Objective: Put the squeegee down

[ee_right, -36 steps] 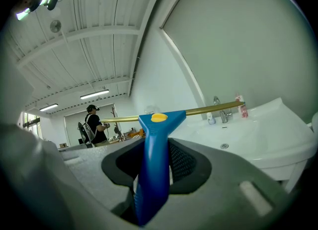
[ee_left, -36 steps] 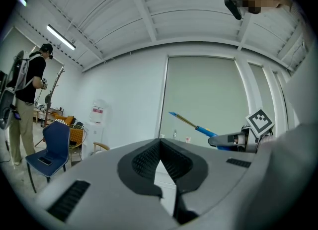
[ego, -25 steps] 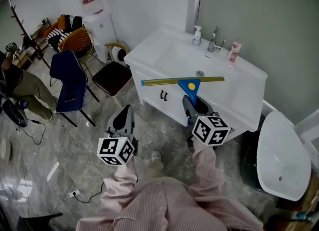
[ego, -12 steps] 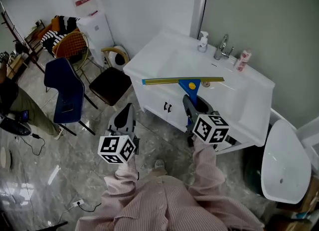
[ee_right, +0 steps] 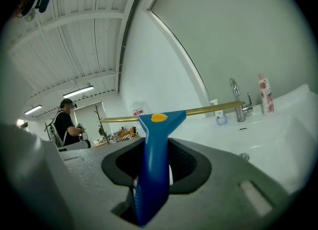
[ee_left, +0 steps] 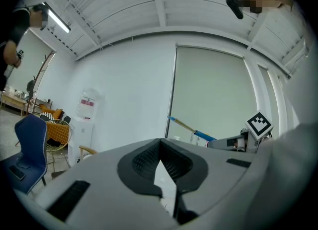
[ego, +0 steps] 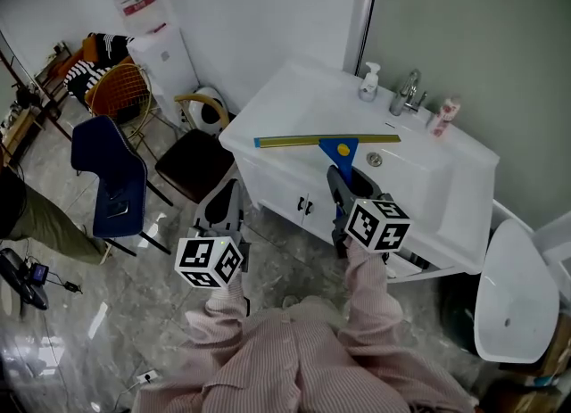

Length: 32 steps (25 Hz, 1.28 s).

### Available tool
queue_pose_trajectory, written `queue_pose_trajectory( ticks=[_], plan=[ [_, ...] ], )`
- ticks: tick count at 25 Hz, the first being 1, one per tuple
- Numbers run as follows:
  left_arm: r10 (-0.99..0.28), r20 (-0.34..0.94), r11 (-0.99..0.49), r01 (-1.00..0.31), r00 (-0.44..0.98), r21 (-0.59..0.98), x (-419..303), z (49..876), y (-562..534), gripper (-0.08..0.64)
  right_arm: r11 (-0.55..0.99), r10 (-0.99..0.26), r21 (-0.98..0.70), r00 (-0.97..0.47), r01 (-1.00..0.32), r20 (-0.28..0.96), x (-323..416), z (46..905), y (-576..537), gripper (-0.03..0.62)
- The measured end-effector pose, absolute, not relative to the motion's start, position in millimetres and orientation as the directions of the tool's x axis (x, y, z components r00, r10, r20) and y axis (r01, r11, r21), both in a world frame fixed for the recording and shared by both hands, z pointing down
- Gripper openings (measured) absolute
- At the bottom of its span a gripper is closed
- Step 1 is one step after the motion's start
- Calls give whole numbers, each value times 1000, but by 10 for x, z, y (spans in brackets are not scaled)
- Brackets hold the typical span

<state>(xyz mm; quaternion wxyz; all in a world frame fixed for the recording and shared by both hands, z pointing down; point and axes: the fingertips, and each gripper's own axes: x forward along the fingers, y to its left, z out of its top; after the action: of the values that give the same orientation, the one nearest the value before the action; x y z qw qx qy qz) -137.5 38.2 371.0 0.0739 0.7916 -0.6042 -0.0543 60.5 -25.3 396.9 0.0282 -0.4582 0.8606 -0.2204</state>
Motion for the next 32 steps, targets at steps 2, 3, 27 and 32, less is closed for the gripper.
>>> queue_pose_trajectory(
  ticks=[2, 3, 27, 32],
  plan=[
    [-963, 11, -263, -947, 270, 187, -1392, 3737, 314, 2, 475, -802, -410, -575, -778, 161, 586, 3993, -321, 130],
    [-963, 15, -263, -946, 271, 189, -1404, 3752, 284, 2, 473, -802, -411, -574, -779, 165, 573, 4004, -353, 130],
    [-966, 81, -220, -946, 245, 238, -1785, 4053, -1324, 2, 481, -761, -423, -605, -768, 233, 137, 4271, -2017, 130],
    [-965, 108, -207, -948, 238, 243, -1871, 4113, -1790, 2, 481, -745, -425, -613, -767, 264, 32, 4336, -2510, 130]
  ],
)
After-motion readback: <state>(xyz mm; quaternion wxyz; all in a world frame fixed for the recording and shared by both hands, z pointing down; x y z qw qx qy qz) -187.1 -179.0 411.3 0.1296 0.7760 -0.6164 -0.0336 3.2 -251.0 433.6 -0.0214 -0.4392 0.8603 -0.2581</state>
